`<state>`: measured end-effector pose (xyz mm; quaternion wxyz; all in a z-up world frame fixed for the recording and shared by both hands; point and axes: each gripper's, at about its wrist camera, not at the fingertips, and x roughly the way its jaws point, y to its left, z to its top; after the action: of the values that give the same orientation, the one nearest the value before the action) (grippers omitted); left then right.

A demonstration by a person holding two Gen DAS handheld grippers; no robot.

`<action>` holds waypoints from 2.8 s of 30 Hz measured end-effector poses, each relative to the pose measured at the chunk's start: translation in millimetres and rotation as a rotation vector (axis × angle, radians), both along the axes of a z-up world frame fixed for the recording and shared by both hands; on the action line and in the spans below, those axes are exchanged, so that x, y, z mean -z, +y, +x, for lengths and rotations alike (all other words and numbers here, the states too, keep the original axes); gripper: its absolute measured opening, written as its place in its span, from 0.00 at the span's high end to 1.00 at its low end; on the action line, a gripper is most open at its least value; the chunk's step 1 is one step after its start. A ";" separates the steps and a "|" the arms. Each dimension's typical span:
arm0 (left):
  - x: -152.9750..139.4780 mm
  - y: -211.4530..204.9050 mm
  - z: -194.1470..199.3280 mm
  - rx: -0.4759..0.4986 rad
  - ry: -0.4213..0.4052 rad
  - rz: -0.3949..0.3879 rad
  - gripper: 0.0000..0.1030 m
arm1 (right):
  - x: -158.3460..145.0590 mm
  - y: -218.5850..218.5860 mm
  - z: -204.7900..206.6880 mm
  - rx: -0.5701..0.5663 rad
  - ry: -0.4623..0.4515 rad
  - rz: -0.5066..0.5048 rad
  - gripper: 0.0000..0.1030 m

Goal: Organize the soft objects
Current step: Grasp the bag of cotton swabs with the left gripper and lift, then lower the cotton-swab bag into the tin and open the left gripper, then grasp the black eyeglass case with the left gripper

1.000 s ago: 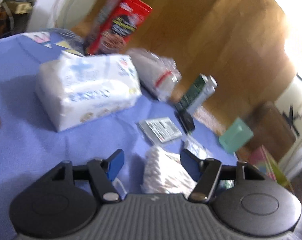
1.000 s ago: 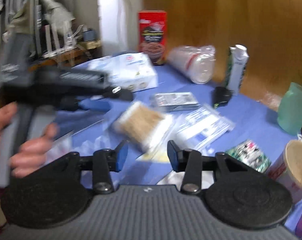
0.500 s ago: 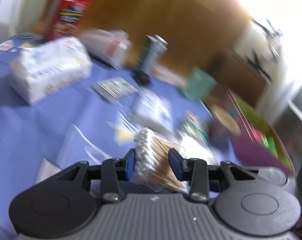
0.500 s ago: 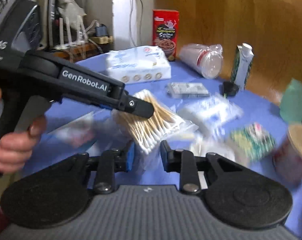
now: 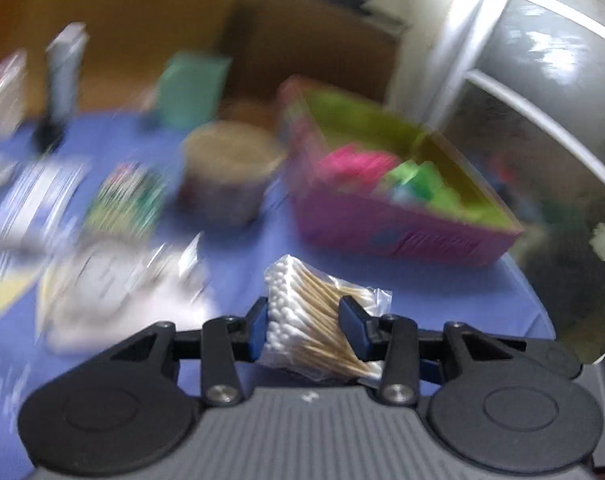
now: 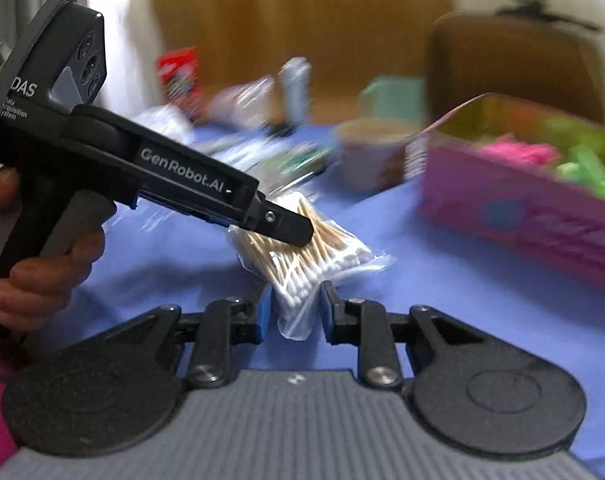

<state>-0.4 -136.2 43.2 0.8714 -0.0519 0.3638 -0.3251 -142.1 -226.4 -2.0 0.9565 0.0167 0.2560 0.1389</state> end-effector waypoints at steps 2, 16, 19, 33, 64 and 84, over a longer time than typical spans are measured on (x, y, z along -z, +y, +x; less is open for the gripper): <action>-19.3 -19.2 3.8 0.036 -0.075 -0.021 0.63 | -10.6 -12.9 -4.3 0.056 -0.083 -0.013 0.72; -22.6 -120.0 79.7 -0.004 -0.158 0.077 0.35 | -30.3 -103.6 85.4 0.306 -0.126 0.007 0.72; -18.8 -117.8 84.9 -0.021 -0.139 0.052 0.32 | -26.3 -106.6 106.9 0.354 -0.100 -0.048 0.72; -17.2 46.7 43.6 -0.235 -0.148 -0.101 0.27 | -41.6 -106.4 111.7 0.273 -0.141 0.045 0.71; 49.1 228.2 50.4 -0.745 -0.089 -0.132 0.37 | -5.7 152.1 385.4 -0.023 0.330 -0.082 0.61; 39.2 225.2 1.9 -0.469 0.013 -0.202 0.45 | -17.7 143.2 120.3 -0.557 0.189 -0.180 0.60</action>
<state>1.5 89.0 4.0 0.9109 -0.2239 0.3130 -0.1487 -21.9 -83.2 15.6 0.8513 -0.1259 0.3497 0.3702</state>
